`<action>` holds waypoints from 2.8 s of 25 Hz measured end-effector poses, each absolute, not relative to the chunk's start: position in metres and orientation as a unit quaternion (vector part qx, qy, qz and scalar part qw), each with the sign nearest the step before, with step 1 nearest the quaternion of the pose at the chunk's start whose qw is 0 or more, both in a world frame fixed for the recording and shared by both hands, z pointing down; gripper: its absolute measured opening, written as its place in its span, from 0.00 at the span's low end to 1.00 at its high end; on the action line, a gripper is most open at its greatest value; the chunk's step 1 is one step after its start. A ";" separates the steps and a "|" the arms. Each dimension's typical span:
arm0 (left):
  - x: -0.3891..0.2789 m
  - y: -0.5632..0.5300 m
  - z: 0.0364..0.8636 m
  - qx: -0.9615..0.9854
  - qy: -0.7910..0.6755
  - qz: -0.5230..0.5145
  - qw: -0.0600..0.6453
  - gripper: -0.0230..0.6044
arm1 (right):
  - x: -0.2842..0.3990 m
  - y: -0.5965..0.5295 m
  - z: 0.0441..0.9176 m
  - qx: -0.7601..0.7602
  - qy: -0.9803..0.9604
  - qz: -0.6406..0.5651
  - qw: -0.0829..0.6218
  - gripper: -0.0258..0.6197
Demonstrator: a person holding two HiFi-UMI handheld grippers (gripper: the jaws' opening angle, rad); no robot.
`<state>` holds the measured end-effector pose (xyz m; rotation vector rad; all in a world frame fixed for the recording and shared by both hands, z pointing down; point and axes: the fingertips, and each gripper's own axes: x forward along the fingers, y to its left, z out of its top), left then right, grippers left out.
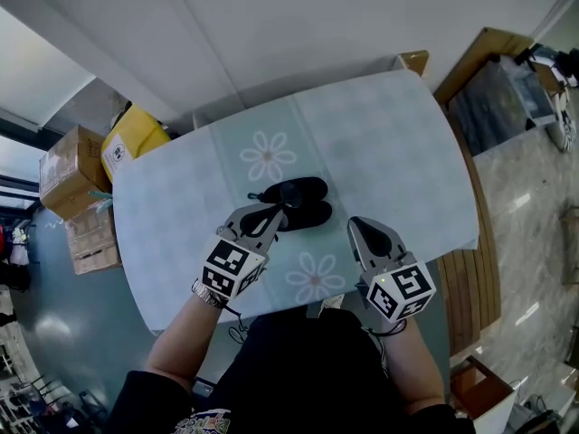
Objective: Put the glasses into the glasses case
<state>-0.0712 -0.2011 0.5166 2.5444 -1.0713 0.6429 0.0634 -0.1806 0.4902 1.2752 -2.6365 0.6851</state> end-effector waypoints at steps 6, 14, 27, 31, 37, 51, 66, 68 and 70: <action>-0.072 -0.210 0.542 0.888 -0.352 0.251 0.158 0.08 | 0.065 -0.181 0.501 0.437 -0.864 0.240 0.071 0.08; -0.067 -0.213 0.577 0.885 -0.305 0.320 0.146 0.08 | 0.069 -0.180 0.511 0.452 -0.852 0.254 0.075 0.08; -0.057 -0.210 0.623 0.872 -0.228 0.419 0.109 0.08 | 0.078 -0.174 0.524 0.472 -0.836 0.270 0.077 0.08; -0.054 -0.207 0.635 0.866 -0.202 0.448 0.095 0.08 | 0.082 -0.173 0.526 0.478 -0.832 0.273 0.075 0.08; -0.049 -0.201 0.650 0.853 -0.171 0.484 0.092 0.08 | 0.088 -0.168 0.530 0.485 -0.826 0.278 0.072 0.08; -0.041 -0.191 0.674 0.822 -0.100 0.555 0.079 0.09 | 0.099 -0.164 0.533 0.496 -0.818 0.287 0.056 0.08; -0.038 -0.186 0.679 0.816 -0.097 0.566 0.072 0.09 | 0.110 -0.156 0.529 0.498 -0.818 0.285 0.051 0.08; -0.039 -0.185 0.677 0.819 -0.107 0.559 0.069 0.09 | 0.110 -0.155 0.526 0.497 -0.820 0.281 0.050 0.08; -0.039 -0.186 0.674 0.823 -0.120 0.552 0.062 0.12 | 0.110 -0.154 0.524 0.495 -0.822 0.277 0.050 0.08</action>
